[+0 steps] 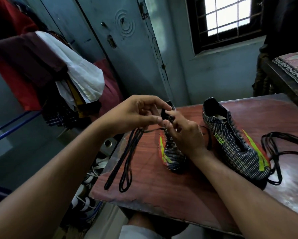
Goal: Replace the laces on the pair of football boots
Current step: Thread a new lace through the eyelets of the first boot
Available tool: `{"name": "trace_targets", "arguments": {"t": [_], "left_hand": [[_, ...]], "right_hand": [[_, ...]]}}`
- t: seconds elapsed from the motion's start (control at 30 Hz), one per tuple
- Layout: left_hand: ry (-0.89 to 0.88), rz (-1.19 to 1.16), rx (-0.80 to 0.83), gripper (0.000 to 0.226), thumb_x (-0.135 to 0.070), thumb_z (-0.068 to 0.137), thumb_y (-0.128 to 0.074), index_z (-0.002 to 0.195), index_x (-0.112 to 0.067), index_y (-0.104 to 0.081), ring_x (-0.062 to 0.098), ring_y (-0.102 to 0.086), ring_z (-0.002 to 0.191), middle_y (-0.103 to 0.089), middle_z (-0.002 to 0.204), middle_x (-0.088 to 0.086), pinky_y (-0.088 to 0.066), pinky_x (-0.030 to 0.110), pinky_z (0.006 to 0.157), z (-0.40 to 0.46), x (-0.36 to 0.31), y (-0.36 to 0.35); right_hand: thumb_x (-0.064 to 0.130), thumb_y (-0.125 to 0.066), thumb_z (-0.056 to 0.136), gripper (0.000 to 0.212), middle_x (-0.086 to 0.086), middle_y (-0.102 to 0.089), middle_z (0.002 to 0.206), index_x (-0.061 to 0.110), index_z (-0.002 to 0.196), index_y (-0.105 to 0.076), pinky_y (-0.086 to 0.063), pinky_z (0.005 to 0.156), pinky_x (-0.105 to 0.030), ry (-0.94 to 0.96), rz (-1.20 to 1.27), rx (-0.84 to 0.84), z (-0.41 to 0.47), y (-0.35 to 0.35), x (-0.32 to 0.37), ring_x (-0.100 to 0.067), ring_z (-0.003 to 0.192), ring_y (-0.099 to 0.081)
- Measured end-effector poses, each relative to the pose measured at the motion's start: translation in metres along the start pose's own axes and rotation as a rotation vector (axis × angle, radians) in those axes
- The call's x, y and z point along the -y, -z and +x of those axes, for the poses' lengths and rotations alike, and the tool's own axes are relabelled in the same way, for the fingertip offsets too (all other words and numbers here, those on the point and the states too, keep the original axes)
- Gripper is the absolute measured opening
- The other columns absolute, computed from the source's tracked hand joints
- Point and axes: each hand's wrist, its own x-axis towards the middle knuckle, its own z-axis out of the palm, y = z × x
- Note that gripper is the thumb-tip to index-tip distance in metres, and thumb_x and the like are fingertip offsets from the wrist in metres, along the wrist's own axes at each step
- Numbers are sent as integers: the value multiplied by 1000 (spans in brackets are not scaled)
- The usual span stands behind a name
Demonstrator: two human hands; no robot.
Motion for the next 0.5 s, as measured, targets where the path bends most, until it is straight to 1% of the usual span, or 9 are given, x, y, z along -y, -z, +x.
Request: {"name": "trace_targets", "arguments": {"t": [0.03,0.07,0.1,0.2,0.27,0.33,0.37,0.43,0.5], "left_hand": [[-14,-37,12,34,-8,93,-72,127,-13,-67,23,-65,79,-72,91,17,-54,31,70,-3,1,-1],[-24,-68,17,37,-8,92,-73,127,-14,-66,21,-67,81,-72,90,16,-55,31,74,-7,2,-1],[-33,-97,18,38,-8,90,-73,127,-14,-66,19,-68,82,-73,89,15,-54,29,78,-11,4,0],[-35,-220,14,42,-3,86,-74,126,-12,-65,14,-69,80,-71,82,8,-53,23,76,-22,13,4],[-13,-274,24,43,1,85,-72,126,-9,-63,14,-69,79,-69,81,6,-55,21,73,-31,24,9],[11,-235,18,38,-1,87,-73,123,-9,-65,17,-70,83,-70,85,10,-54,21,73,-37,39,12],[20,-193,-23,33,-7,90,-74,122,-11,-66,20,-69,86,-72,90,13,-53,22,74,-38,49,10],[19,-105,-218,24,-22,96,-69,118,-14,-69,22,-69,95,-74,103,11,-52,28,82,-34,71,1],[-1,-93,-488,18,-24,100,-62,112,-15,-71,13,-67,97,-75,106,4,-52,28,86,-21,92,-16]], "right_hand": [[42,-55,99,27,4,-73,82,30,121,-63,-53,63,-35,2,-32,3,0,0,-3,-25,75,-73],[40,-51,99,24,3,-74,81,30,113,-66,-53,64,-37,-9,-33,22,0,-1,-5,-27,77,-72],[38,-47,99,25,3,-73,80,29,111,-67,-53,65,-39,-31,-21,49,1,-2,-8,-27,78,-71],[35,-41,101,32,2,-73,80,25,117,-67,-51,68,-36,-132,-28,74,3,-2,-19,-28,77,-70],[40,-35,103,37,1,-72,79,26,120,-66,-54,68,-40,-174,-26,37,6,-1,-24,-29,75,-69],[47,-31,106,42,-1,-72,82,29,123,-64,-56,67,-44,-173,-23,3,7,1,-26,-28,75,-70],[49,-31,107,42,-2,-73,86,30,126,-64,-57,67,-44,-172,-15,-4,7,0,-26,-27,79,-71],[46,-35,109,41,1,-76,101,29,130,-65,-59,76,-41,-167,29,-16,8,-1,-22,-22,92,-72],[42,-37,108,40,4,-73,114,26,129,-67,-56,89,-40,-164,64,-41,9,0,-19,-16,107,-69]]}}
